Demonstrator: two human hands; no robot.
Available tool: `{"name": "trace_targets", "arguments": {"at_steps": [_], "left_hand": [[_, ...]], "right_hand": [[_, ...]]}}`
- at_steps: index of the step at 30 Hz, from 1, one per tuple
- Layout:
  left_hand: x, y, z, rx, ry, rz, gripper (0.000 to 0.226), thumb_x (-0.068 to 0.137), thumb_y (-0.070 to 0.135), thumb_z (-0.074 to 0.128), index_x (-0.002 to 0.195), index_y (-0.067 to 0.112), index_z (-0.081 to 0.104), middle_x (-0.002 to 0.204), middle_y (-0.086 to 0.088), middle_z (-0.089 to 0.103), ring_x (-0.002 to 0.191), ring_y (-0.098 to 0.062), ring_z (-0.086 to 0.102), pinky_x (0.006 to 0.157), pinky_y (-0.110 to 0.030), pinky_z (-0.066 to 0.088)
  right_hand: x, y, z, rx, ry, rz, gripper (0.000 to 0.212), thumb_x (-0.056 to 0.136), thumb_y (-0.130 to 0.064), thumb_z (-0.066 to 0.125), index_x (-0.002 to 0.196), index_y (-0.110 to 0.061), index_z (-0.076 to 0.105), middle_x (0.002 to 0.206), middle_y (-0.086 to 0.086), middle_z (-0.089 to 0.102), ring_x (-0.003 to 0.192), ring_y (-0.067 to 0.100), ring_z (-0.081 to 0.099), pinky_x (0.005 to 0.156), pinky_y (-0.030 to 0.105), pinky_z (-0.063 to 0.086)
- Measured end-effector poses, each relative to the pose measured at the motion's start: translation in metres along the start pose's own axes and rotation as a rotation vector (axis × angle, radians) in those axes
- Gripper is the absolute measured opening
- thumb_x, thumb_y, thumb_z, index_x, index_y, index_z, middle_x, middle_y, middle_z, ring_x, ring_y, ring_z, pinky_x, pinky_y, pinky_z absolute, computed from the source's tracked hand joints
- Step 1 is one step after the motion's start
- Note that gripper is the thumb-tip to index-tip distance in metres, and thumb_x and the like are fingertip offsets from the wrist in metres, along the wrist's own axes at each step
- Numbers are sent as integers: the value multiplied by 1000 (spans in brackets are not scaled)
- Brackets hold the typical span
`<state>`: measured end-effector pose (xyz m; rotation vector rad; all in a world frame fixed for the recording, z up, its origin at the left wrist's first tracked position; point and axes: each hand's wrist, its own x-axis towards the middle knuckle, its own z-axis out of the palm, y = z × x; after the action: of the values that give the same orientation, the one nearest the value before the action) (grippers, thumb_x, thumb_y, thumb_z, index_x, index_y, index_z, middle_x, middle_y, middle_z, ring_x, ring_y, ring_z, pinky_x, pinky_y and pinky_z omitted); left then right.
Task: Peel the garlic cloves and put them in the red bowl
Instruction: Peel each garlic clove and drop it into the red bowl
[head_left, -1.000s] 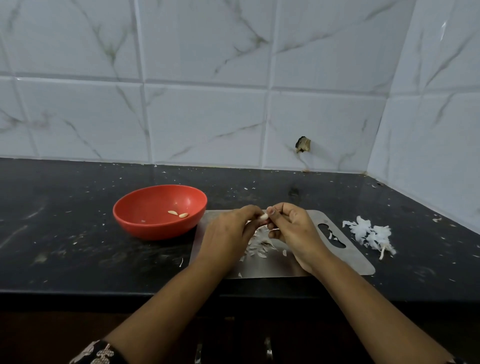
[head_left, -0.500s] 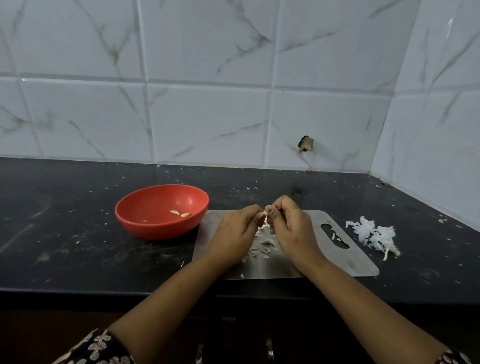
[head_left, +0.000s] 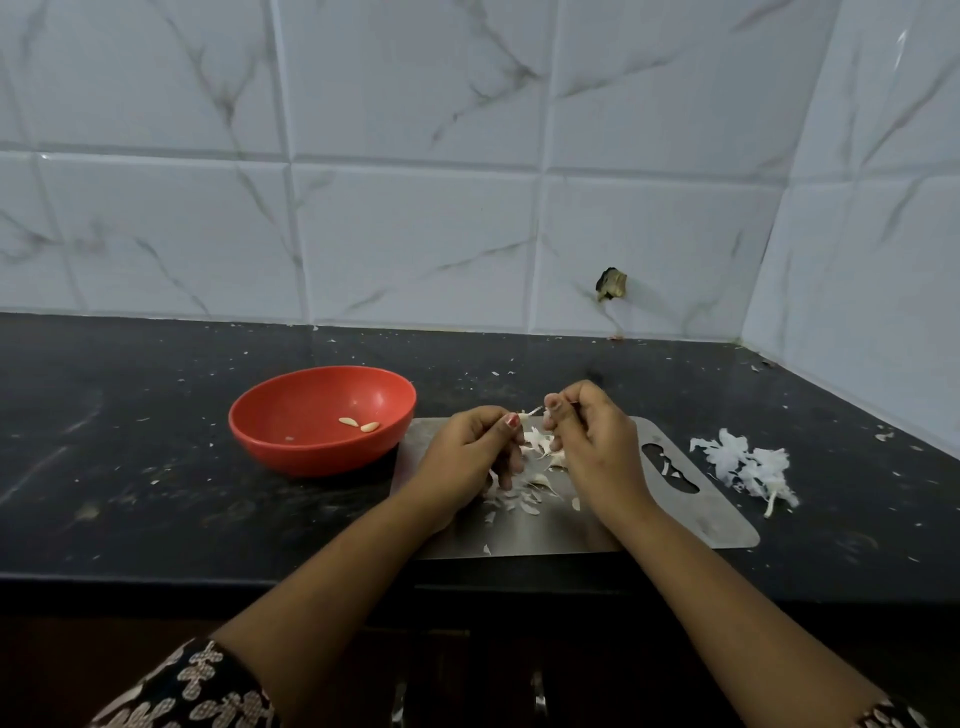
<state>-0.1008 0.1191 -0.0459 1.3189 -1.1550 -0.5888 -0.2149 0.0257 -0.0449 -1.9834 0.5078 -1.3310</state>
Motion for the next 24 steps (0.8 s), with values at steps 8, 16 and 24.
{"name": "trace_targets", "arguments": {"at_steps": [8,16,24], "left_hand": [[-2,0,-3,84,146,54,17,98,19,52,95,10,65,79,1,70,52,-9,56,44,-17,38],[0,-5,-2,333,129,130,19,99,13,48,88,5,61,67,-2,62,49,-9,52,50,-17,39],[3,-10,-1,315,102,127,24,101,16,46,80,11,57,57,4,53,46,-6,49,50,-18,40]], "right_hand": [[-2,8,-2,-236,-211,0,19,98,-19,55,88,-16,72,78,-1,69,72,9,62,64,25,49],[-3,3,-8,-88,-120,4,20,86,-13,72,102,-23,66,82,-11,68,75,-4,60,64,11,47],[-5,4,-5,-160,-144,-57,11,89,-16,68,94,-22,75,80,-8,72,69,7,64,59,19,51]]}}
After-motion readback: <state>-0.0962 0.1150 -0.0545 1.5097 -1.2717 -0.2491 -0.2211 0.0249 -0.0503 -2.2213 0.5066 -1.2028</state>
